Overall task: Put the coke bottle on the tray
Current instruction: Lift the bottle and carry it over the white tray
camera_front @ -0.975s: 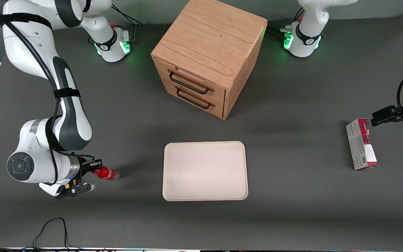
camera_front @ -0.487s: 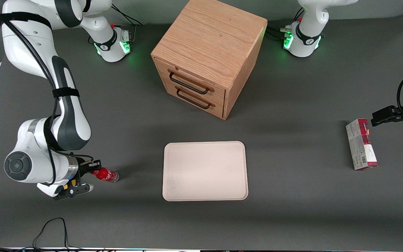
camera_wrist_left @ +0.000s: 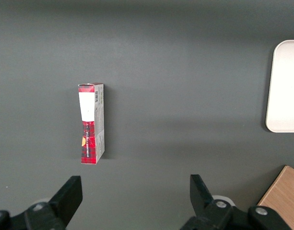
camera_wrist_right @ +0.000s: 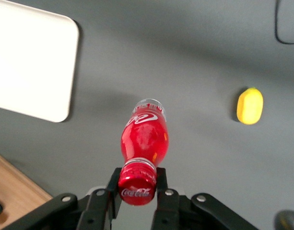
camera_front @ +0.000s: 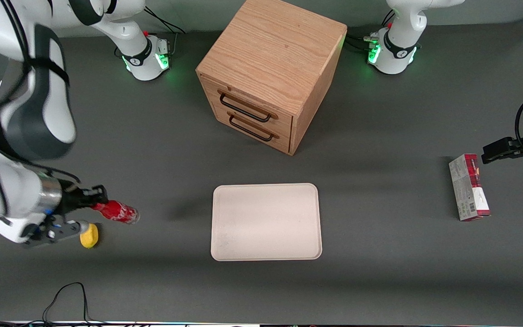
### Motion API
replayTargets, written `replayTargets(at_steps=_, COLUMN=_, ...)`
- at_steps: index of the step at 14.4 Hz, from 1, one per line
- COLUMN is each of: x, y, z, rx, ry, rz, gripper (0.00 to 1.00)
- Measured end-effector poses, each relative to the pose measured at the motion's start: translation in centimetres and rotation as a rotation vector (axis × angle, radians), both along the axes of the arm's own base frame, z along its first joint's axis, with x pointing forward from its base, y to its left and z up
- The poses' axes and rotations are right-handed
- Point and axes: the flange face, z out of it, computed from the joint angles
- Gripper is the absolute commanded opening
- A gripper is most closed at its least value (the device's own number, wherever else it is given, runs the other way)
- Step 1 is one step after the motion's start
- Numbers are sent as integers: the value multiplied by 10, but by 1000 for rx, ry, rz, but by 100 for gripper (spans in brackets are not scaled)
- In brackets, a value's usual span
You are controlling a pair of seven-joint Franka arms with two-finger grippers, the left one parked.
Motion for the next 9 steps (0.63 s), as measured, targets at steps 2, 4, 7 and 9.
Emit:
replayTargets(at_steps=2, x=-10, y=1, z=32, rx=9, ry=-32, rz=3, gripper=26)
replayTargets(at_steps=4, x=-14, y=9, z=38, rx=21, ry=-36, rz=11, gripper=26)
replayTargets(at_steps=7, x=-6, y=54, z=28, rx=71, ry=-85, rz=-35, gripper=26)
replayTargets(at_steps=9, x=1, y=100, z=9, rx=115, ry=-119, rz=-58, gripper=27)
